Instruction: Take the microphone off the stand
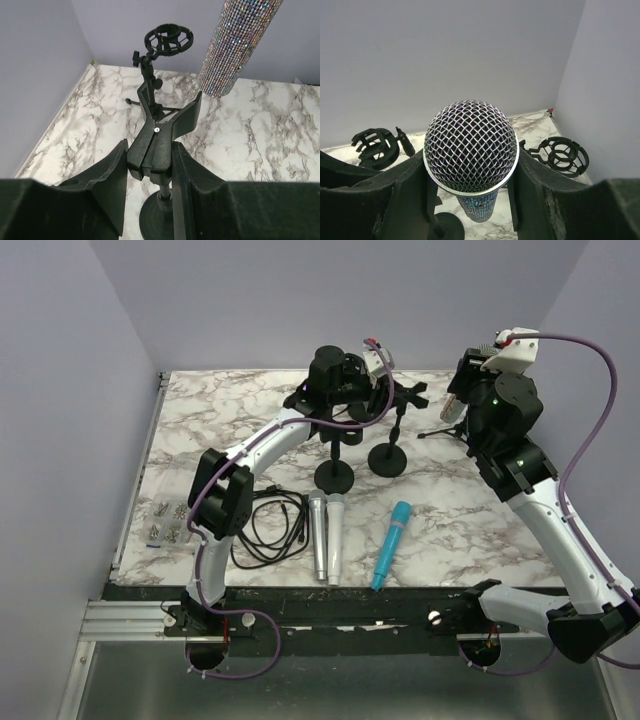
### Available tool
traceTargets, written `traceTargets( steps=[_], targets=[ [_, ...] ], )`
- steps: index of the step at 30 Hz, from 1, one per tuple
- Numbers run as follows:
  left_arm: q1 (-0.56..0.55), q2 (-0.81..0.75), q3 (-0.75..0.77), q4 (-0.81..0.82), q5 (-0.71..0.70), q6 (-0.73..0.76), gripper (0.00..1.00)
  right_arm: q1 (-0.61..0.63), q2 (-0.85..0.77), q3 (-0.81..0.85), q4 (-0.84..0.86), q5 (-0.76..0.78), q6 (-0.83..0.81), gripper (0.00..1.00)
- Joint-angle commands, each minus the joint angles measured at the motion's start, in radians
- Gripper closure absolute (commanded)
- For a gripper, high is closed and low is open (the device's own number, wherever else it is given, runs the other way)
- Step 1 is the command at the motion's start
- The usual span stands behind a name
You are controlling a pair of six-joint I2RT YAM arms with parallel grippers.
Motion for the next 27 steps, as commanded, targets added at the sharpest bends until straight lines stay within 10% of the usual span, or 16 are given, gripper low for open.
traceTargets(
  steps=[1,27],
  targets=[
    [-0.013,0.007,-0.097,-0.049,-0.052,0.006,1.00,0.001,-0.014,-0.019,0.045,-0.015,0.016,0.99],
    [-0.034,0.015,-0.179,-0.098,-0.033,-0.112,1.00,0.001,-0.028,-0.026,0.054,-0.068,0.021,0.99]
  ],
)
